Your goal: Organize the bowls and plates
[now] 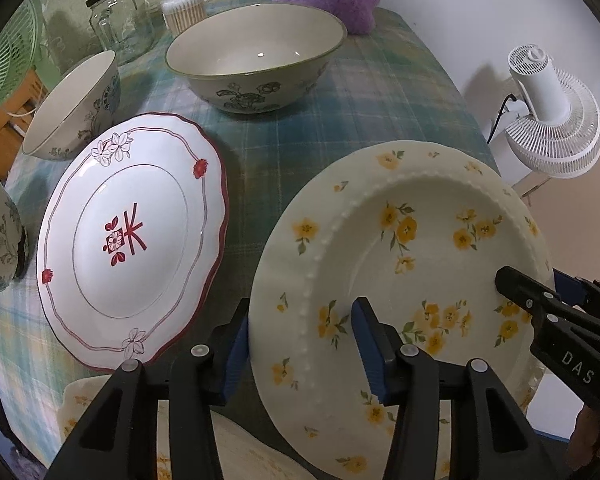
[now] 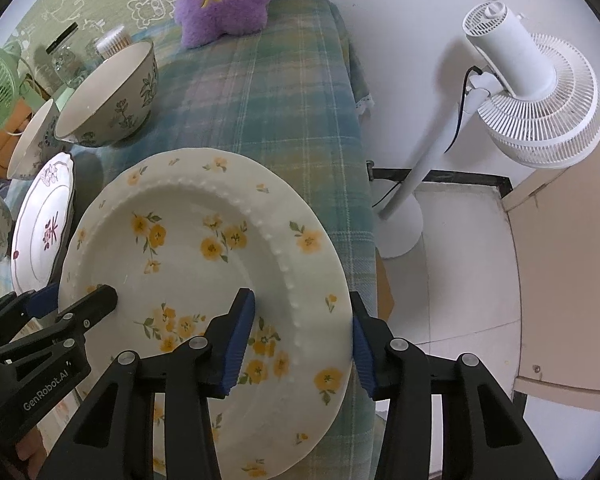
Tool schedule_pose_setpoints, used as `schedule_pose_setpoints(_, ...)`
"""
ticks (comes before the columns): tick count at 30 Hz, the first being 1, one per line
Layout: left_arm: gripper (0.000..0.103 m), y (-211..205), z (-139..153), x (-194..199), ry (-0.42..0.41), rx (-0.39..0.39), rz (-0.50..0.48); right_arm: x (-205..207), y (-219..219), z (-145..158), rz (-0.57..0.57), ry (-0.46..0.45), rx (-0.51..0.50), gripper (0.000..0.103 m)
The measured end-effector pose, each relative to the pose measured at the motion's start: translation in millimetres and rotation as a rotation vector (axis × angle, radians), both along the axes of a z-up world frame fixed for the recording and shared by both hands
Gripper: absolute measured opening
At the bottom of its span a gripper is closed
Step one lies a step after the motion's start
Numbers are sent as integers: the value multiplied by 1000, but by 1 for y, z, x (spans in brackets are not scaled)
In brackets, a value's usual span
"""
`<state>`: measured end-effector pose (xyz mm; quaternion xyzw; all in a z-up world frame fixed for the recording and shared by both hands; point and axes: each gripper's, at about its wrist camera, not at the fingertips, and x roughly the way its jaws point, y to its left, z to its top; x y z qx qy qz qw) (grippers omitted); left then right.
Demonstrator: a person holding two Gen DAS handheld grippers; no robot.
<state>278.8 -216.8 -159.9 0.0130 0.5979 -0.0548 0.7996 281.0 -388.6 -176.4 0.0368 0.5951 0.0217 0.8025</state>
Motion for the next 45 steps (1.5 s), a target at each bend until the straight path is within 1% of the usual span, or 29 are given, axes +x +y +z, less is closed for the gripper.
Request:
schedule_pose_setpoints(8, 50, 7, 17, -7, -35, -8, -5, -4, 1, 18, -10, -24, -3, 49)
schedule_pose_setpoints(15, 50, 21, 31, -18, -67, -22, -16, -17, 14, 36, -18, -57, -12, 49)
schedule_pose_setpoints(21, 50, 41, 43, -31, -92, -42, -16, -32, 33, 53, -28, -79, -31, 49)
schedule_pose_setpoints(26, 50, 64, 46, -43, -99, -49, -17, -46, 55, 60, -30, -88, -40, 49)
schedule_pose_setpoints(35, 50, 105, 42, -67, -86, -42, -18, -71, 97, 59, -29, -79, -36, 49)
schedule_pose_setpoints(45, 50, 145, 30, -96, -78, -30, -34, -102, 139, 44, -42, -56, -29, 49)
